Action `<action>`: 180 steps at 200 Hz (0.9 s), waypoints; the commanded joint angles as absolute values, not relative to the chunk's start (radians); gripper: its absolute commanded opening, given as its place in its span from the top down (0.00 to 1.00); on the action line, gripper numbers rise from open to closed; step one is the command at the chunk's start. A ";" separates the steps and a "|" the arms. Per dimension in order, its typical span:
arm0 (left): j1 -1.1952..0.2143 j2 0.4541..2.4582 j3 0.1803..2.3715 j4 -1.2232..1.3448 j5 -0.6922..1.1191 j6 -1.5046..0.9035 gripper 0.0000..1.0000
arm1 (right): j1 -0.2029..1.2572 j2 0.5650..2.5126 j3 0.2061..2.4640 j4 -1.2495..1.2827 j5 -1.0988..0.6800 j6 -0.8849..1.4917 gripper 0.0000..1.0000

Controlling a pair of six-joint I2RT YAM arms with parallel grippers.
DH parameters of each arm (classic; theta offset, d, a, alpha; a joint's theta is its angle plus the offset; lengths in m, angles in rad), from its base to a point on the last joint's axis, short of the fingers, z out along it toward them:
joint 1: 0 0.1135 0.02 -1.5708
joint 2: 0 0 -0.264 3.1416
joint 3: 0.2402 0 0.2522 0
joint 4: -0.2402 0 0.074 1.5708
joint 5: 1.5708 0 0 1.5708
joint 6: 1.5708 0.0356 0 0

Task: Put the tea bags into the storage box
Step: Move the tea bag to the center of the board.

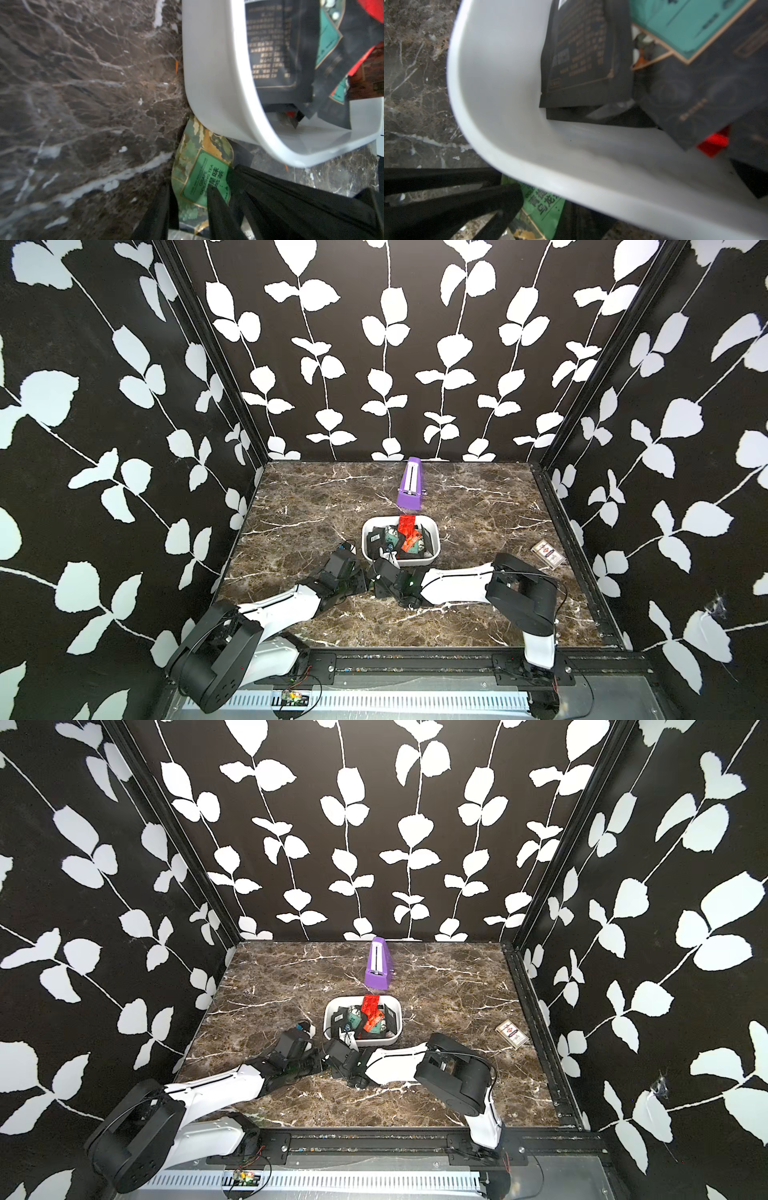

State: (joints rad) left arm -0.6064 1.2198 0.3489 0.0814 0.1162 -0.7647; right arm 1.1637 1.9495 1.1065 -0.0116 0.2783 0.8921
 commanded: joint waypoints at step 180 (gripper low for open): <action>-0.657 1.096 0.288 -0.004 0.209 -0.923 1.00 | 1.218 1.881 0.935 0.023 0.299 0.959 1.00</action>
State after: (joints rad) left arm -0.6502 1.1805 0.3027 0.1078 0.1959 -0.9188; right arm 1.1992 1.9030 0.9890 0.1146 0.3218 0.9447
